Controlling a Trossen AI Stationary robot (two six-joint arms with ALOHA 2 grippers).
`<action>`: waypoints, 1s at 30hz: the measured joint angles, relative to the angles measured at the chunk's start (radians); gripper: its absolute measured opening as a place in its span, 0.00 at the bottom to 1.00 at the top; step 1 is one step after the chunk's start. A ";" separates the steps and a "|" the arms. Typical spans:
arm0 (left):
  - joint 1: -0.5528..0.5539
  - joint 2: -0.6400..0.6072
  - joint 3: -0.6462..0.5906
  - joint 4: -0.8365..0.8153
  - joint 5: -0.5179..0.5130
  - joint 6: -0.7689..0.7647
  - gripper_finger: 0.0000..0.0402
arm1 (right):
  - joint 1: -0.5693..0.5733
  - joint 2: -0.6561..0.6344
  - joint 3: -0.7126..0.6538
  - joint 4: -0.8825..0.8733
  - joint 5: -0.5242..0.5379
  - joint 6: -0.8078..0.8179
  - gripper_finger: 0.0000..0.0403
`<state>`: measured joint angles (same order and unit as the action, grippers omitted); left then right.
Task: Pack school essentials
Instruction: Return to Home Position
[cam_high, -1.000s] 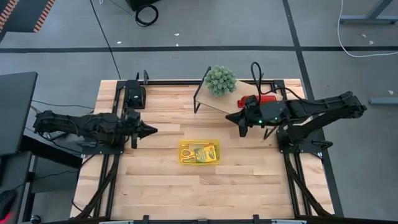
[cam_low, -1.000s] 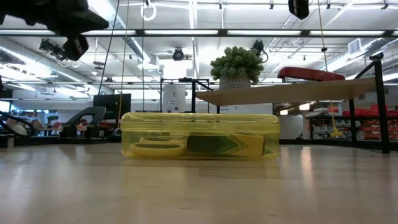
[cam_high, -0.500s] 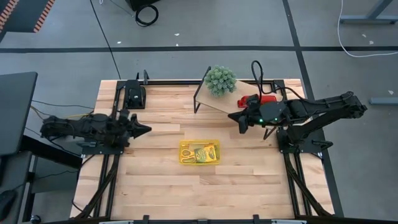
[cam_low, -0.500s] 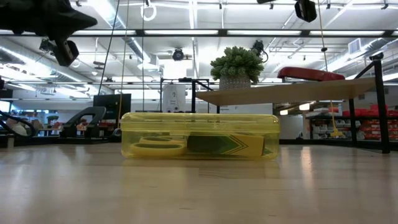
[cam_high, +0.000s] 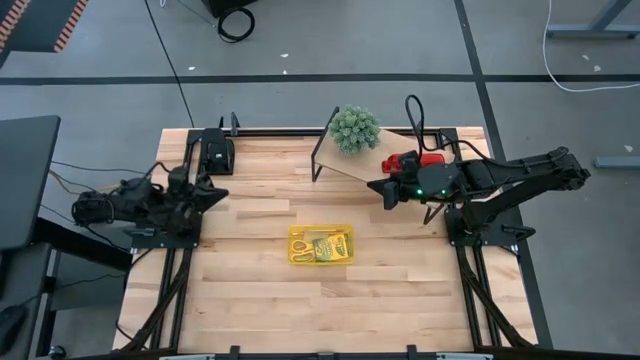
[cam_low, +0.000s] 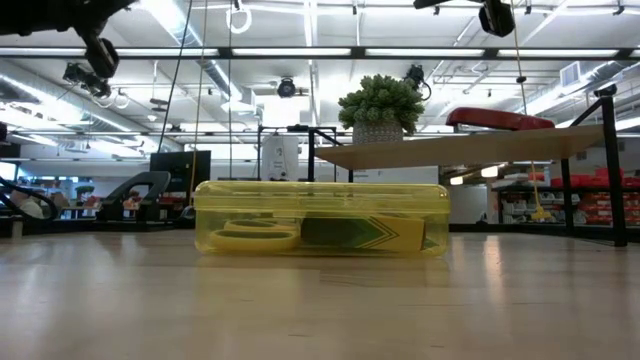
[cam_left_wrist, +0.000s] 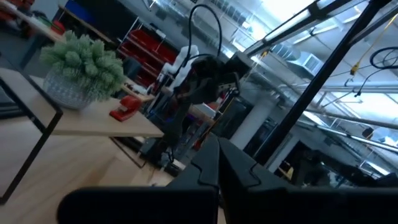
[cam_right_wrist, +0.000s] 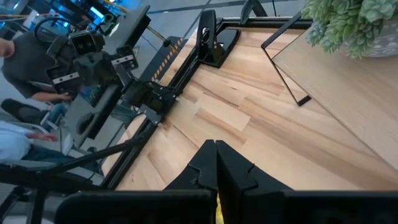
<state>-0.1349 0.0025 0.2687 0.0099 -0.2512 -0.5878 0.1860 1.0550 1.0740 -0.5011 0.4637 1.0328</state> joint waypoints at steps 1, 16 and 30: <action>0.000 0.001 0.000 0.008 0.000 0.004 0.01 | 0.000 0.000 0.000 0.000 0.000 0.005 0.02; 0.000 0.002 -0.202 0.662 -0.003 0.056 0.01 | 0.000 0.000 0.000 0.002 0.000 0.023 0.02; 0.010 0.003 -0.245 0.733 0.051 0.118 0.01 | 0.054 -0.029 0.000 -0.024 0.005 -0.012 0.02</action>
<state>-0.1253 0.0055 0.0242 0.7425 -0.2007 -0.4700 0.2398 1.0257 1.0740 -0.5249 0.4682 1.0204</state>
